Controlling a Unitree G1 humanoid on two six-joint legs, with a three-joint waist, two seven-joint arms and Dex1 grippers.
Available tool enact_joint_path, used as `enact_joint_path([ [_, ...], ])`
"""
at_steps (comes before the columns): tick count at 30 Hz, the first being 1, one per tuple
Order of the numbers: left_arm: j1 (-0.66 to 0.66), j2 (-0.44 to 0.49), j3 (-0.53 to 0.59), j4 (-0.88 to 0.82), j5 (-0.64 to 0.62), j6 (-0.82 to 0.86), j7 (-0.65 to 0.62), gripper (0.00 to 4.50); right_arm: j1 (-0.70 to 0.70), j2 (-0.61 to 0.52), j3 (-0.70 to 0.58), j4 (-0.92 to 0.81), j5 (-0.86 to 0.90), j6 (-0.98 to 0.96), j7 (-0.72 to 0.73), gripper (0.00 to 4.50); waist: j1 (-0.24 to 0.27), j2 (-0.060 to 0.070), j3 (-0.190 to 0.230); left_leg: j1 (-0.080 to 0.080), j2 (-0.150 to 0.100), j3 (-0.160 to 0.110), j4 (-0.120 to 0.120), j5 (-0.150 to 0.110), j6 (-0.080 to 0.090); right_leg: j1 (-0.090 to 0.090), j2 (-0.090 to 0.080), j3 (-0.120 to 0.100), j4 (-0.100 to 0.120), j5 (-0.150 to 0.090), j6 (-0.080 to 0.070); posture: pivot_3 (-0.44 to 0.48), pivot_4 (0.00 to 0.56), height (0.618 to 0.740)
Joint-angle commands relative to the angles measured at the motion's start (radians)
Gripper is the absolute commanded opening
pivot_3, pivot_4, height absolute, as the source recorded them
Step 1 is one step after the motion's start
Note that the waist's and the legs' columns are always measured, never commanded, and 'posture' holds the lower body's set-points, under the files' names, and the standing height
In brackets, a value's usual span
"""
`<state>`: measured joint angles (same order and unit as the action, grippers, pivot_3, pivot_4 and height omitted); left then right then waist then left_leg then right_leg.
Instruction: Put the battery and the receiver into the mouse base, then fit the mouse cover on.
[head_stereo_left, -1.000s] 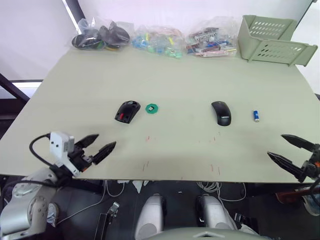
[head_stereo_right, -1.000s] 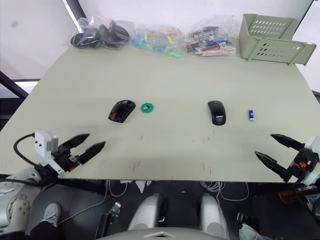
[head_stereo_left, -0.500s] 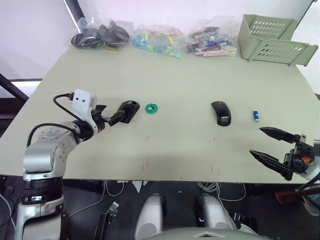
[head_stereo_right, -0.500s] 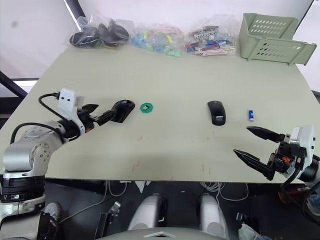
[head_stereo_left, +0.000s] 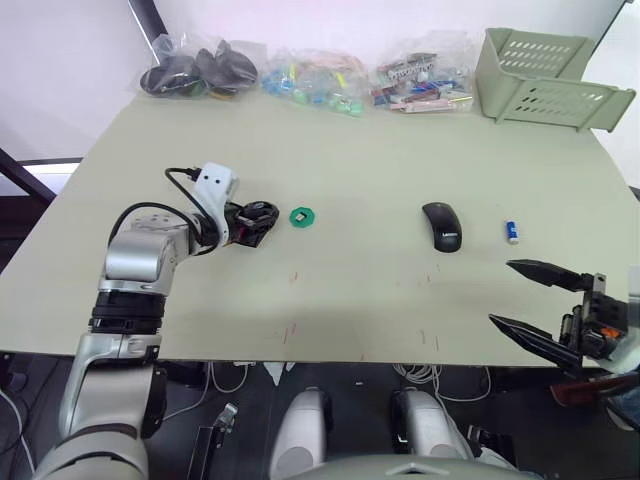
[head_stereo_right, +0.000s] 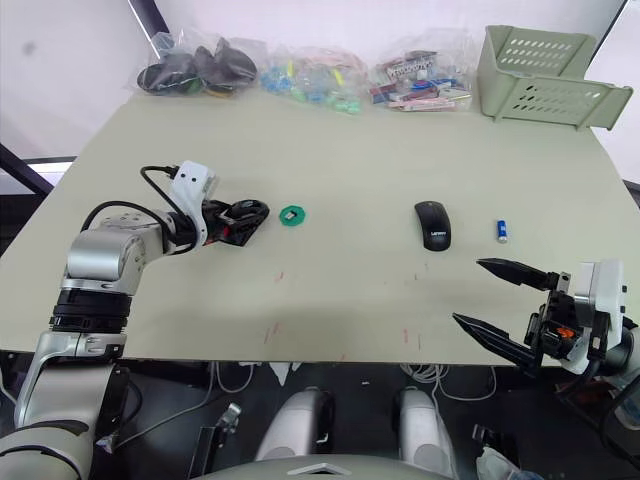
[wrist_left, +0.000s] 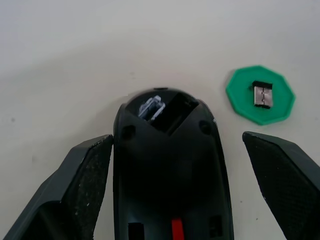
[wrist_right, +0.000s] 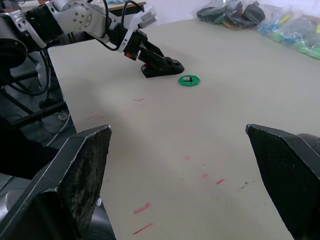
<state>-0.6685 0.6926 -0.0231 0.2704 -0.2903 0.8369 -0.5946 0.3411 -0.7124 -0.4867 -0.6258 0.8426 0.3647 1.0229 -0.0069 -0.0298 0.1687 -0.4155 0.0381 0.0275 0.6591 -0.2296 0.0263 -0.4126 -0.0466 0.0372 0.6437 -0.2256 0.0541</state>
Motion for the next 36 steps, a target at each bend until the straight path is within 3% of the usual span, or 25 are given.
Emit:
enact_joint_path([
  [1,-0.043,-0.009,-0.028,0.045,0.052,-0.021,-0.002,4.40,0.008,0.005,-0.023,-0.046,0.017,-0.016,-0.015,4.50,0.000,0.000,0.000,0.000,0.000,0.000,0.000,0.000,0.000,0.000,0.000,0.000,0.000,0.000,0.000,0.000,0.150,0.740],
  [8,-0.066,-0.055,-0.029,0.120,0.088,-0.046,-0.009,4.40,0.016,0.004,-0.027,-0.060,0.018,-0.014,-0.031,4.50,0.005,0.000,0.000,0.000,0.000,0.000,0.000,0.000,0.000,0.000,0.000,0.000,0.000,0.000,0.000,0.000,0.150,0.740],
  [13,-0.063,-0.067,-0.003,0.134,0.081,-0.049,-0.025,2.98,0.019,0.006,-0.027,-0.065,0.017,-0.016,-0.042,4.50,0.006,0.000,0.000,0.000,0.000,0.000,0.001,0.000,0.000,0.000,0.000,0.000,0.001,0.000,0.000,0.000,0.150,0.740],
  [18,-0.021,-0.046,0.007,0.081,0.085,-0.042,-0.035,2.95,0.022,0.011,-0.017,-0.063,0.011,-0.020,-0.045,4.50,0.005,0.000,0.000,0.000,0.000,0.000,0.001,0.000,0.000,0.000,0.000,0.000,0.001,0.000,0.000,0.000,0.150,0.740],
  [21,0.024,-0.018,0.062,-0.034,0.043,-0.038,-0.064,2.95,0.013,0.010,-0.012,-0.056,0.010,-0.021,-0.048,4.50,-0.001,0.000,0.000,0.000,0.000,0.000,0.001,0.000,0.000,0.000,0.000,0.000,0.001,0.000,0.000,0.000,0.150,0.740],
  [29,0.195,0.103,0.136,-0.434,-0.205,0.075,-0.315,2.95,0.017,0.011,-0.010,-0.029,0.000,-0.028,-0.034,4.50,0.002,0.000,0.000,0.000,0.001,0.000,0.001,0.000,0.000,0.000,-0.001,0.000,0.001,-0.002,-0.005,0.000,0.150,0.740],
  [32,0.210,0.141,0.071,-0.586,-0.285,0.101,-0.414,2.95,0.017,0.010,-0.008,-0.019,-0.002,-0.029,-0.029,4.50,0.004,0.000,0.000,0.000,0.001,0.001,0.003,0.000,0.000,0.000,-0.001,0.000,0.001,-0.002,-0.004,0.000,0.150,0.740],
  [36,0.188,0.153,-0.076,-0.635,-0.211,0.026,-0.445,2.95,0.021,0.003,-0.008,-0.032,0.002,-0.019,-0.035,4.50,0.010,0.000,0.000,0.000,0.000,0.001,0.004,0.000,0.000,0.001,-0.002,0.001,0.001,-0.003,-0.003,0.000,0.150,0.740],
])
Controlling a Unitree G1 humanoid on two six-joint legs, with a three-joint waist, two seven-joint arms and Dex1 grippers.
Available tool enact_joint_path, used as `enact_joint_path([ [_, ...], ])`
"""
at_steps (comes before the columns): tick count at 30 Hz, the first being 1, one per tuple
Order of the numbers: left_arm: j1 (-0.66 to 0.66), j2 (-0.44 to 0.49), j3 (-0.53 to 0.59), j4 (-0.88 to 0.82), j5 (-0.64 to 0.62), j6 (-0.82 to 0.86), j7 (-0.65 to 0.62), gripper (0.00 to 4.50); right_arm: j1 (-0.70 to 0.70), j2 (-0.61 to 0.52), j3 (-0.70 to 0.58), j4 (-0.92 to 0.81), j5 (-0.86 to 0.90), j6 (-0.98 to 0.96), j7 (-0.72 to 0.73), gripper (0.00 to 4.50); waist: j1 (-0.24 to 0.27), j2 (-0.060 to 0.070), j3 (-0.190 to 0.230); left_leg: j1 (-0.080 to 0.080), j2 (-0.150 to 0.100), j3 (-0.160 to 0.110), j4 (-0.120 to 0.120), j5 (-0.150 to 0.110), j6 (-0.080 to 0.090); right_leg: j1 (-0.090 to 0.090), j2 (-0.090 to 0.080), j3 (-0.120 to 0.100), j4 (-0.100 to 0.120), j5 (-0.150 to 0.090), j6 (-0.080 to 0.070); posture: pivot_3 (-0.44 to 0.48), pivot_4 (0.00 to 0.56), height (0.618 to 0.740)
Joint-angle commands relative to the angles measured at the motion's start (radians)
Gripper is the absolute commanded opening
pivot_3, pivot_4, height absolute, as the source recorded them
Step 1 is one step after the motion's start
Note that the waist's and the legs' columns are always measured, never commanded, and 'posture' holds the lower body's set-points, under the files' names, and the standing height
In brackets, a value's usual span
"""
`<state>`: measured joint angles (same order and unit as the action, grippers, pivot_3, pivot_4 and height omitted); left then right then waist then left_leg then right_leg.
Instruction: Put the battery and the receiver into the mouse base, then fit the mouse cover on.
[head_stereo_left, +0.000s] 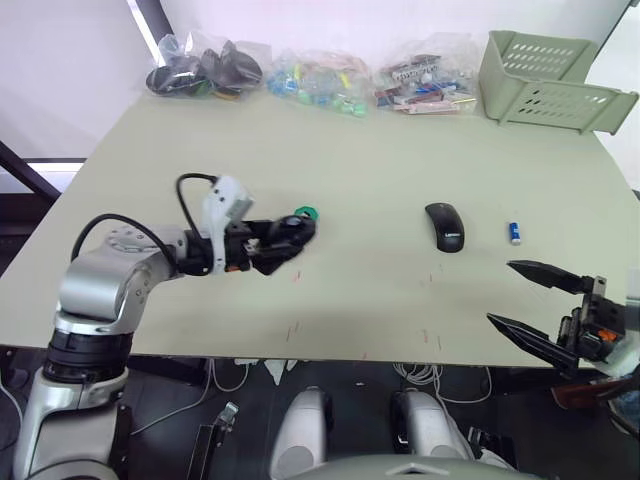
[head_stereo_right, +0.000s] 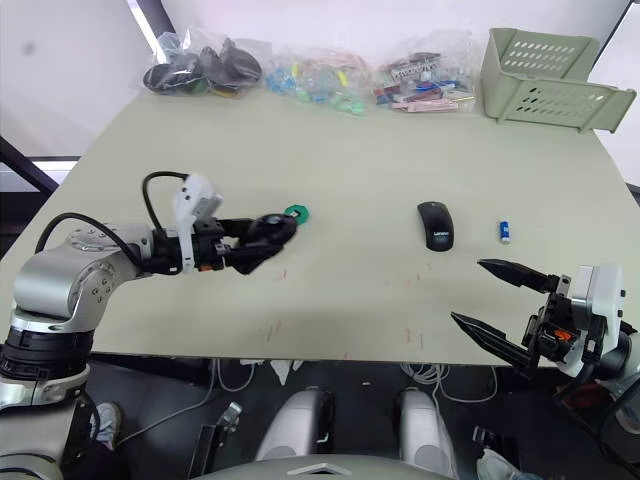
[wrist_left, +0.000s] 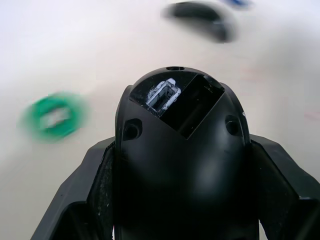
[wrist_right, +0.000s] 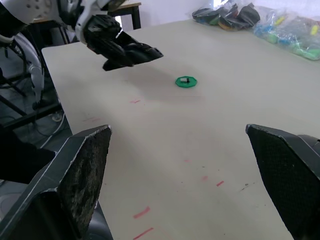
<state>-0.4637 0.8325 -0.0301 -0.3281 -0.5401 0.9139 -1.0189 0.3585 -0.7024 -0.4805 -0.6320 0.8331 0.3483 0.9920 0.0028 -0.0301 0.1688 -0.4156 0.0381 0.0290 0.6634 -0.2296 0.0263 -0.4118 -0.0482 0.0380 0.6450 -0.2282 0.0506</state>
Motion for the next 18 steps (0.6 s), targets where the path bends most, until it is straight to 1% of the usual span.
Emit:
enact_joint_path([
  [1,-0.015,0.020,-0.110,-0.042,0.083,-0.110,-0.031,2.95,0.008,-0.009,-0.019,-0.030,0.015,0.000,-0.004,4.50,0.000,0.000,0.000,0.000,0.000,0.000,0.000,0.000,0.000,0.000,0.000,0.000,0.000,-0.001,0.001,0.000,0.150,0.740],
  [3,-0.012,0.033,-0.168,-0.046,0.134,-0.189,-0.063,2.95,0.016,-0.015,-0.027,-0.039,0.020,0.005,-0.005,4.50,-0.001,0.000,0.000,0.000,0.001,0.000,0.000,0.000,0.000,0.000,0.001,0.000,0.000,-0.001,0.002,0.000,0.150,0.740],
  [4,-0.022,0.024,-0.189,-0.037,0.150,-0.189,-0.052,2.95,0.021,-0.019,-0.030,-0.047,0.021,0.008,-0.007,4.50,-0.001,0.000,0.000,0.000,0.001,0.000,0.000,0.000,0.000,0.000,0.002,0.000,0.000,-0.001,0.001,0.000,0.150,0.740],
  [5,-0.037,0.012,-0.229,-0.026,0.196,-0.199,-0.026,2.95,0.039,-0.024,-0.043,-0.056,0.019,0.009,-0.001,4.50,0.000,0.001,0.000,0.000,0.001,0.000,0.000,0.000,0.000,0.000,0.002,0.000,0.001,-0.001,0.001,0.000,0.150,0.740],
  [7,-0.064,-0.014,-0.291,-0.016,0.220,-0.181,-0.030,2.95,0.070,-0.028,-0.072,-0.071,0.028,0.012,0.005,4.50,0.006,0.000,0.000,0.000,0.001,-0.001,0.000,0.000,0.000,0.000,0.002,0.000,0.001,-0.001,0.002,0.000,0.150,0.740],
  [8,-0.070,-0.019,-0.322,-0.007,0.254,-0.209,-0.033,2.95,0.082,-0.027,-0.083,-0.076,0.029,0.011,0.004,4.50,0.011,0.000,0.000,0.000,0.001,-0.001,0.000,0.000,0.000,0.000,0.002,0.000,0.001,-0.001,0.002,0.000,0.150,0.740],
  [10,-0.075,-0.021,-0.357,0.011,0.296,-0.256,-0.044,2.95,0.095,-0.028,-0.095,-0.086,0.031,0.013,-0.004,4.50,0.011,0.000,0.000,0.000,0.000,0.000,0.001,0.000,0.000,0.000,0.002,0.001,0.001,-0.001,0.002,0.000,0.150,0.740],
  [15,-0.132,-0.096,-0.449,0.057,0.364,-0.272,-0.037,2.95,0.156,-0.033,-0.132,-0.104,0.006,0.023,-0.006,4.50,0.014,0.000,0.000,-0.001,0.001,-0.001,0.002,0.000,0.000,0.000,0.002,0.000,0.001,-0.002,0.003,0.000,0.150,0.740],
  [18,-0.146,-0.127,-0.475,0.062,0.387,-0.262,-0.039,2.95,0.197,-0.033,-0.157,-0.108,0.004,0.019,0.005,4.50,0.011,0.001,0.000,-0.001,0.000,-0.001,0.003,0.000,0.000,0.000,0.002,0.001,0.001,-0.002,0.003,0.000,0.150,0.740],
])
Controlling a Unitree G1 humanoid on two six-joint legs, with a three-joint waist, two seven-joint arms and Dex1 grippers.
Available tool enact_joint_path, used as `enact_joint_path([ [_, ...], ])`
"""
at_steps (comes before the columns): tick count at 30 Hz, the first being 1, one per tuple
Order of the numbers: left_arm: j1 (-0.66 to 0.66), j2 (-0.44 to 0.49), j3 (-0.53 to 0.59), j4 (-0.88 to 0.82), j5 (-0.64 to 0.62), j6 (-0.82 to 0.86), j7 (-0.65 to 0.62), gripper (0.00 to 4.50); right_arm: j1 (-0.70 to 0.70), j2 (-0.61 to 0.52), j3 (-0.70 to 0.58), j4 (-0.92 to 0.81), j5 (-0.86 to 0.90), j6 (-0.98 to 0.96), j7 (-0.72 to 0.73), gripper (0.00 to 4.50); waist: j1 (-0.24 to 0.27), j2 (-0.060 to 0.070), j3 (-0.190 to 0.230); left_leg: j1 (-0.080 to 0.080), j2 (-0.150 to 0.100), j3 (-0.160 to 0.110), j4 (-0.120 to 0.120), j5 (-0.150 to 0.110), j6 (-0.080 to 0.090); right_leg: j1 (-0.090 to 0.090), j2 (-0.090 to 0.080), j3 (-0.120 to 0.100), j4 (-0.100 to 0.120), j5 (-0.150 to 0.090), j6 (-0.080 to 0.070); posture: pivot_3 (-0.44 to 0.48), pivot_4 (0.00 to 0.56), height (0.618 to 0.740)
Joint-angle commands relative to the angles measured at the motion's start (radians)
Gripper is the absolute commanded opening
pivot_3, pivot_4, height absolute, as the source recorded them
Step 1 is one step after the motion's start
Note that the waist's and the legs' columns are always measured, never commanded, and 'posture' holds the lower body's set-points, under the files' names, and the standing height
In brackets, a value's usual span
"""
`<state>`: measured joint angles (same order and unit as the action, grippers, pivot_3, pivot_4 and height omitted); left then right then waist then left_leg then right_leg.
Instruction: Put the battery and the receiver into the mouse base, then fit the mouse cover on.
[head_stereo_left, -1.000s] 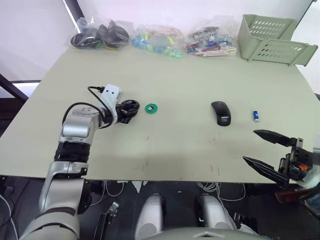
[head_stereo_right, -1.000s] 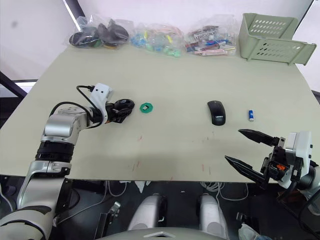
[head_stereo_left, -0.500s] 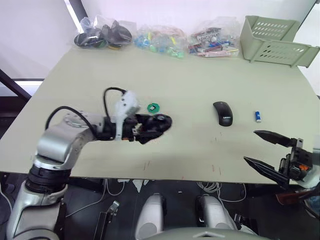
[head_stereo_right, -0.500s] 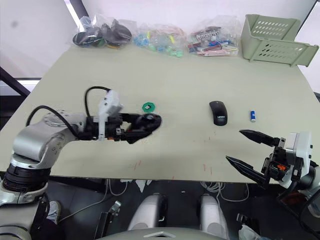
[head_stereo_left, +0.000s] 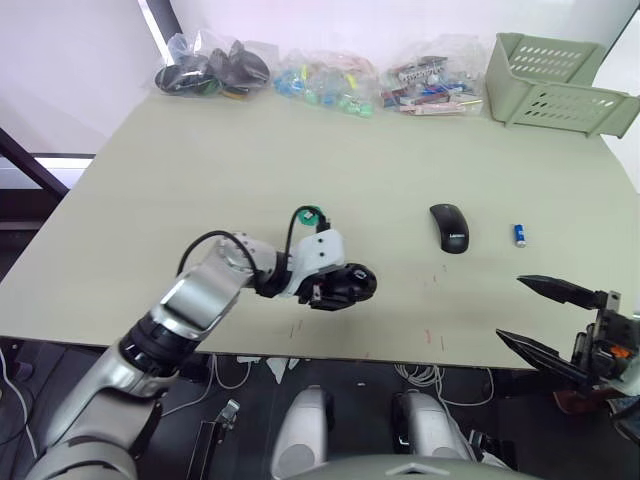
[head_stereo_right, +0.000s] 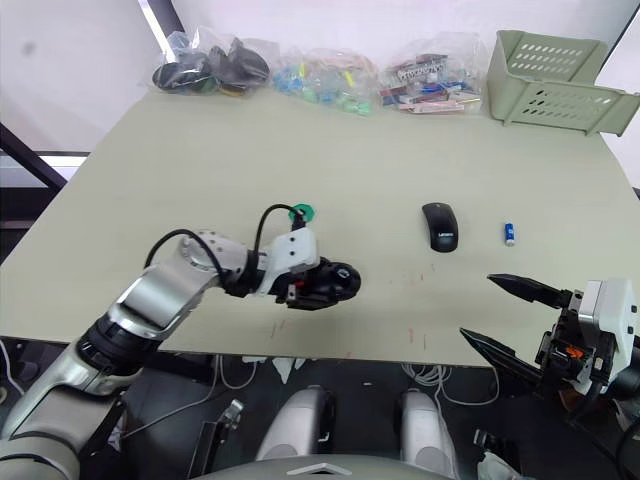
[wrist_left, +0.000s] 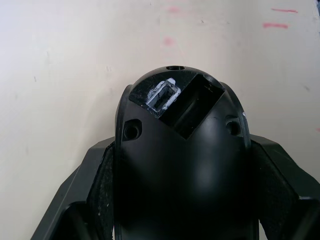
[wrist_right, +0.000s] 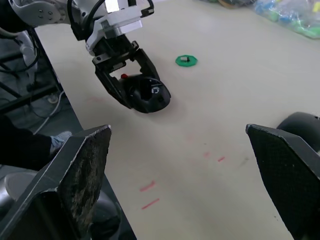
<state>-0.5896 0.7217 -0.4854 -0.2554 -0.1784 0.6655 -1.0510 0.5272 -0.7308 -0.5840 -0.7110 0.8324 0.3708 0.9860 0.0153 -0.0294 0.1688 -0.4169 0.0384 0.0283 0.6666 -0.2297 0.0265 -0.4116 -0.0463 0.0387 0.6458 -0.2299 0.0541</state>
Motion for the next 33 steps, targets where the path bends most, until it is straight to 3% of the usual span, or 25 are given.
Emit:
enact_joint_path([
  [1,-0.026,-0.021,-0.030,-0.007,0.039,-0.022,-0.011,2.95,0.041,-0.005,-0.061,-0.030,0.003,-0.005,0.016,4.50,-0.002,0.000,0.000,0.000,0.000,0.000,0.000,0.000,0.000,0.000,0.000,0.000,0.000,0.000,0.000,0.000,0.150,0.740],
  [8,-0.054,-0.056,-0.122,0.072,0.128,-0.074,-0.049,2.95,0.078,-0.009,-0.075,-0.024,-0.004,-0.008,0.030,4.50,-0.002,0.001,0.000,0.000,0.000,-0.001,0.001,0.000,0.000,0.000,0.001,0.000,0.001,0.000,0.000,0.000,0.150,0.740],
  [17,-0.062,-0.109,-0.143,0.184,0.196,-0.157,-0.083,2.95,0.076,-0.024,-0.080,-0.004,-0.006,-0.001,0.047,4.50,0.002,0.004,-0.003,0.001,-0.001,-0.002,0.003,0.000,0.000,0.002,0.000,0.000,0.001,0.000,0.000,0.000,0.150,0.740],
  [18,-0.062,-0.113,-0.141,0.186,0.198,-0.158,-0.085,2.95,0.057,-0.024,-0.082,0.009,0.017,0.033,0.001,4.50,0.002,0.005,-0.003,0.001,-0.001,-0.003,0.003,0.000,0.000,0.003,0.000,0.000,0.001,0.000,0.000,0.000,0.150,0.740],
  [25,-0.070,-0.148,-0.140,0.220,0.231,-0.177,-0.091,2.95,-0.219,-0.033,0.037,0.136,-0.073,0.129,-0.260,4.50,0.002,0.010,-0.008,0.002,-0.001,-0.004,0.004,0.000,0.000,0.003,0.000,0.003,0.001,0.001,0.001,0.000,0.150,0.740],
  [26,-0.072,-0.155,-0.138,0.225,0.234,-0.178,-0.090,2.95,-0.256,-0.053,0.079,0.157,-0.147,0.161,-0.326,4.50,0.007,0.011,-0.009,0.001,-0.002,-0.003,0.004,0.000,0.001,0.003,0.000,0.003,0.001,0.001,0.001,0.000,0.150,0.740],
  [33,-0.069,-0.169,-0.130,0.249,0.260,-0.203,-0.092,2.95,-0.615,-0.013,0.282,0.482,-0.356,0.305,-0.588,4.50,0.002,0.012,-0.010,0.001,-0.003,-0.002,0.004,0.000,0.001,0.003,0.000,0.005,0.000,0.002,0.002,0.000,0.150,0.740],
])
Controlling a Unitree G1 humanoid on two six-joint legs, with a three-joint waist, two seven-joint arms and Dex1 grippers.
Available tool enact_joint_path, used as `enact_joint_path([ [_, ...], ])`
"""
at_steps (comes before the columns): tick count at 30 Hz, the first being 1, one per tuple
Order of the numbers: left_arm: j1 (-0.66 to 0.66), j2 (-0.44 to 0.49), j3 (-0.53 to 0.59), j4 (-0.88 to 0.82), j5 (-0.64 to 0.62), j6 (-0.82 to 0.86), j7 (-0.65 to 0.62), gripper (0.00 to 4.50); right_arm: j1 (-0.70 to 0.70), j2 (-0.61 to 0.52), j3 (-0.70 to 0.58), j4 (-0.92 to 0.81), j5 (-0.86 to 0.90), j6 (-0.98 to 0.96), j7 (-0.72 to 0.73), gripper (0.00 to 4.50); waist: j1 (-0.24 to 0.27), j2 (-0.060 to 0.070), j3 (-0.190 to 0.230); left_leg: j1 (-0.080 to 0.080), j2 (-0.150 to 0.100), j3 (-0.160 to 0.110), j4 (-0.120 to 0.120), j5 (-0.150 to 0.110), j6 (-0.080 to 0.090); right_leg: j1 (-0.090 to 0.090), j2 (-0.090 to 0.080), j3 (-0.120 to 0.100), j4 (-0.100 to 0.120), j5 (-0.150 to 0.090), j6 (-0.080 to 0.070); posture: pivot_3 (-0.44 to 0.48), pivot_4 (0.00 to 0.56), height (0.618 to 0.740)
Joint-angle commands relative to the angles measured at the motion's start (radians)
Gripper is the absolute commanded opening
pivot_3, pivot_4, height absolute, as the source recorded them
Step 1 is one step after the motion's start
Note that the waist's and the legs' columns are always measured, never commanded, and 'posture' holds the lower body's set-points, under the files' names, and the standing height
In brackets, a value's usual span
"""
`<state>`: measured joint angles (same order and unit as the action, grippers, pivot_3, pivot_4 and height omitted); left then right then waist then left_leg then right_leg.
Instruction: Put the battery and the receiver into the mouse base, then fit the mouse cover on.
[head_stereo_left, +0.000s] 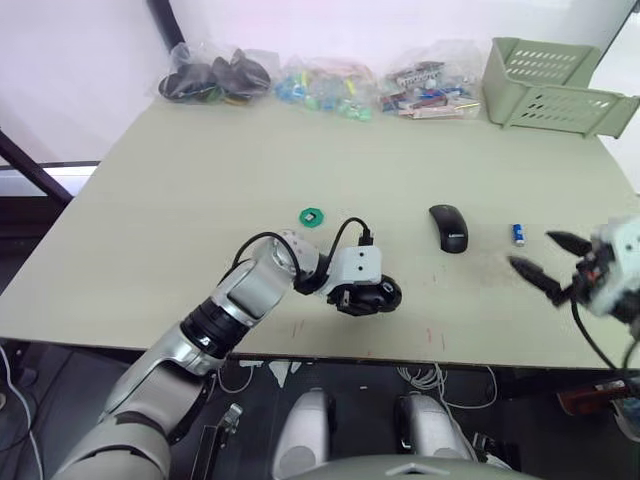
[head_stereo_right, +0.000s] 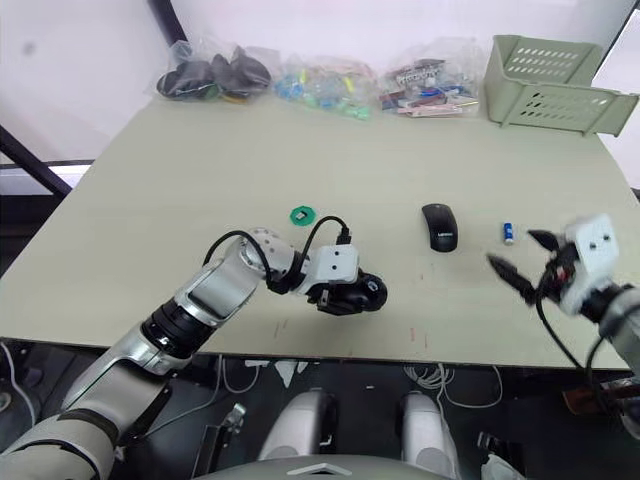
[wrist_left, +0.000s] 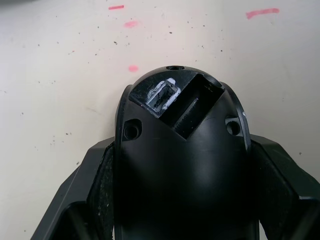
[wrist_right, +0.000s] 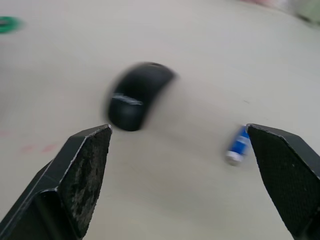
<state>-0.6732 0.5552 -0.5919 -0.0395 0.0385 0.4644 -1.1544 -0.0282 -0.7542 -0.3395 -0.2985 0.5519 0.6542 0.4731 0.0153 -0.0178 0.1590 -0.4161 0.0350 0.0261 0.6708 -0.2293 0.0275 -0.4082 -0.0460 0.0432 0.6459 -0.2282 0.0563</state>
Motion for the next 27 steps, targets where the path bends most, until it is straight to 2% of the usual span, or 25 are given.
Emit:
enact_joint_path([
  [1,0.015,-0.004,-0.023,0.034,0.046,-0.005,0.012,2.95,-0.093,0.026,0.045,0.094,-0.086,0.038,-0.099,4.50,0.003,0.001,0.000,0.000,0.000,0.000,-0.001,0.000,0.000,0.000,0.000,0.000,0.000,0.000,-0.001,0.000,0.150,0.740],
  [4,0.017,-0.007,-0.022,0.035,0.048,-0.007,0.011,2.95,-0.186,0.082,0.044,0.165,-0.095,0.094,-0.166,4.50,0.001,0.002,-0.001,0.000,0.000,0.000,-0.001,0.000,0.000,0.000,0.000,0.000,0.000,0.001,-0.002,0.000,0.150,0.740],
  [5,0.018,-0.008,-0.022,0.034,0.050,-0.007,0.011,2.95,-0.200,0.092,0.044,0.178,-0.101,0.101,-0.173,3.93,0.002,0.002,-0.001,-0.001,-0.001,0.000,-0.001,0.000,0.000,0.000,0.000,0.000,0.000,0.001,-0.002,0.000,0.150,0.740],
  [6,0.020,-0.009,-0.022,0.032,0.050,-0.005,0.011,2.95,-0.217,0.101,0.059,0.192,-0.124,0.093,-0.186,3.73,0.001,0.002,-0.001,-0.001,-0.001,0.000,-0.001,0.000,0.000,0.000,0.000,0.000,0.000,0.001,-0.002,0.000,0.150,0.740],
  [7,0.023,-0.009,-0.021,0.027,0.050,-0.003,0.011,2.95,-0.224,0.107,0.068,0.198,-0.139,0.087,-0.194,3.26,0.001,0.002,-0.001,-0.001,-0.001,0.000,-0.001,0.000,0.000,0.000,0.000,0.000,0.000,0.001,-0.002,0.000,0.150,0.740],
  [27,0.031,-0.024,-0.020,0.030,0.070,-0.014,0.000,2.95,-0.310,0.284,0.056,0.297,-0.243,0.088,-0.349,3.26,-0.002,0.003,-0.001,0.000,-0.001,-0.001,-0.001,0.000,0.000,0.000,0.001,0.001,0.000,0.000,0.000,0.000,0.150,0.740],
])
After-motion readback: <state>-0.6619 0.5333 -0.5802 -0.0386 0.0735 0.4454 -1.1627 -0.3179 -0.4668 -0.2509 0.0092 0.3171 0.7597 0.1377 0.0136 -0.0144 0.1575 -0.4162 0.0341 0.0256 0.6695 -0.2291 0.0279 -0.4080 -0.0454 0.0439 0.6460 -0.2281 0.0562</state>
